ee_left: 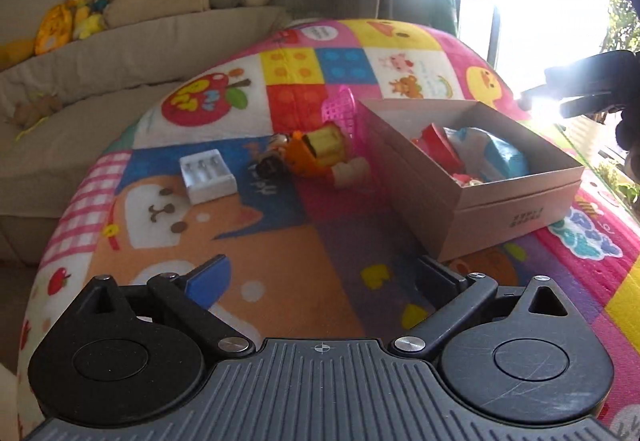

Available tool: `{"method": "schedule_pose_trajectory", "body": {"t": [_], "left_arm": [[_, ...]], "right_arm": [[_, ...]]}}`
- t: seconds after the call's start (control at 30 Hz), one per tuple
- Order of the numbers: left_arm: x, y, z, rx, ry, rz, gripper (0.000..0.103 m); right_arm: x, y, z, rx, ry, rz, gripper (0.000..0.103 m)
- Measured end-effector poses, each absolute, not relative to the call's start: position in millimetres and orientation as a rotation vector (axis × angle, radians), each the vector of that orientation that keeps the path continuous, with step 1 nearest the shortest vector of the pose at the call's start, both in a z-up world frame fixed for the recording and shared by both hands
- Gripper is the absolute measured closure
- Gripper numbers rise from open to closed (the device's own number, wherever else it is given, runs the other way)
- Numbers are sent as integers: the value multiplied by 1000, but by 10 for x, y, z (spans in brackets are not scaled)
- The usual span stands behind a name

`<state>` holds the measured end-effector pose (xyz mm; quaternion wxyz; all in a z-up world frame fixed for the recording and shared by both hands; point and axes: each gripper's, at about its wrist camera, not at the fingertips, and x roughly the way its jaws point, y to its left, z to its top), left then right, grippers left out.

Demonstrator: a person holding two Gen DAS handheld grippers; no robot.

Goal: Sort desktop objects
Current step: 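Lower the wipes pack into the pink box and open the right tool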

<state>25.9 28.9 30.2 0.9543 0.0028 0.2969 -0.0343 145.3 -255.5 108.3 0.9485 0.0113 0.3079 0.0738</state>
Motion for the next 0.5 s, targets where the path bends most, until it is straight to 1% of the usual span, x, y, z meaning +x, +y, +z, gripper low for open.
{"method": "schedule_pose_trajectory", "body": {"t": [0.13,0.27,0.4,0.43,0.5], "left_arm": [[289,464,250,-5,596,37,2],[289,670,205,-5,575,148,1],[264,864,156,-111,582,131,1],[250,899,154,-133,572,133,0],[246,927,144,-158,574,125,0]], "right_arm": [[1326,-2434,1179,-44,614,172,25],[1232,-2057,1321,-113,590,281,25],[1444,-1521,1459,-136,619,393,26],[1555,-1396,1475,-133,634,407,27],[1843,-1155,1457,-128,672,415,38]]}}
